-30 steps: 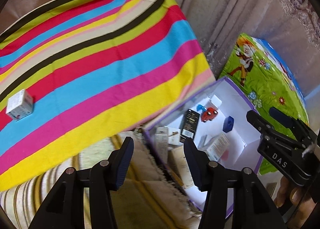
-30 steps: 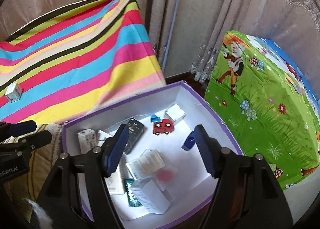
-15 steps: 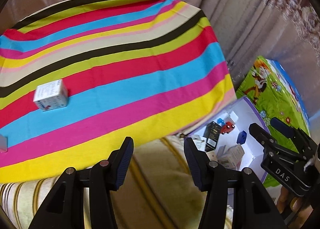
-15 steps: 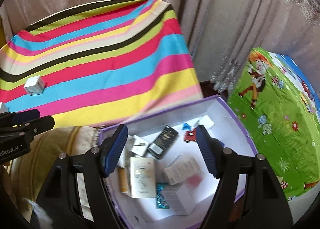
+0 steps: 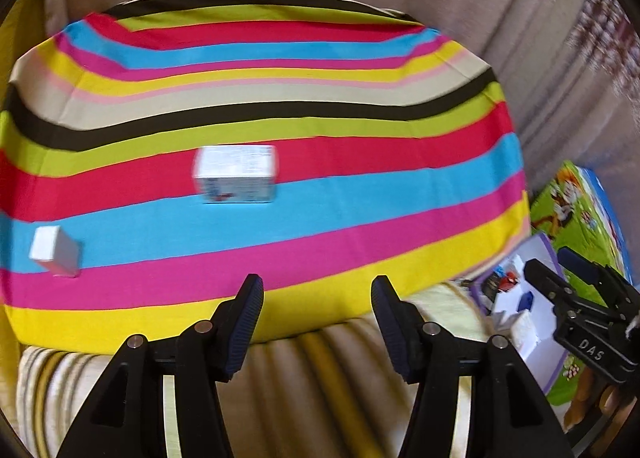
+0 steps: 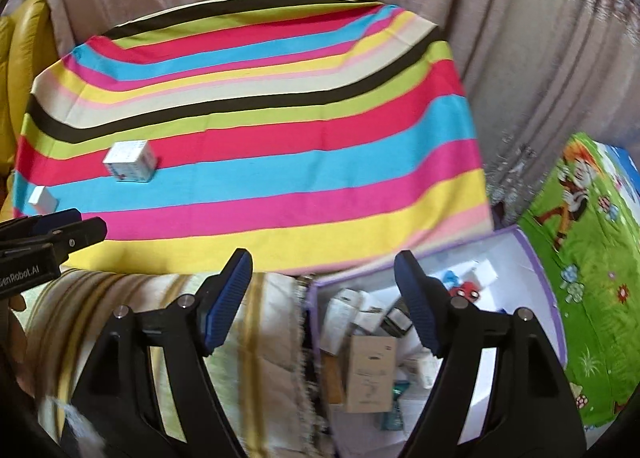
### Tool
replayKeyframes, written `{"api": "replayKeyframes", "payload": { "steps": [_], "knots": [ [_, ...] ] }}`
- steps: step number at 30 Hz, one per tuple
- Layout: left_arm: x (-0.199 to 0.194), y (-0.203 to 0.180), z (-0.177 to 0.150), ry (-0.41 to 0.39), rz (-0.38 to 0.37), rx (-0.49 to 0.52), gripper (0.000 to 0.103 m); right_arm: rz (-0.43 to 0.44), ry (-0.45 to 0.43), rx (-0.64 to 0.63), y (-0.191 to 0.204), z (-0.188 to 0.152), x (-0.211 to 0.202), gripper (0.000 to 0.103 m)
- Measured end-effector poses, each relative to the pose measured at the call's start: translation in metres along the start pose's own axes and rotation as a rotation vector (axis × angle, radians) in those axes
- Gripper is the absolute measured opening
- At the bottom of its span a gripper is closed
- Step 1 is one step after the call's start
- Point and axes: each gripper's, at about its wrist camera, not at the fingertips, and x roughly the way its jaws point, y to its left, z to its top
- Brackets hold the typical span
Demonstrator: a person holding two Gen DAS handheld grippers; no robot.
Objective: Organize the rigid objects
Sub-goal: 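Move both tools back over the white cube and white medicine box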
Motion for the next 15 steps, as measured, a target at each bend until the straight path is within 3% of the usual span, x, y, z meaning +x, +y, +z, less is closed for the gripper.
{"api": "replayKeyframes", "payload": {
  "steps": [15],
  "knots": [
    [-0.017,0.122,0.000,-0.018,0.126,-0.148,0.057,0.128,0.030,-0.081,0.077,0.023,0.021,0.077]
  ]
}}
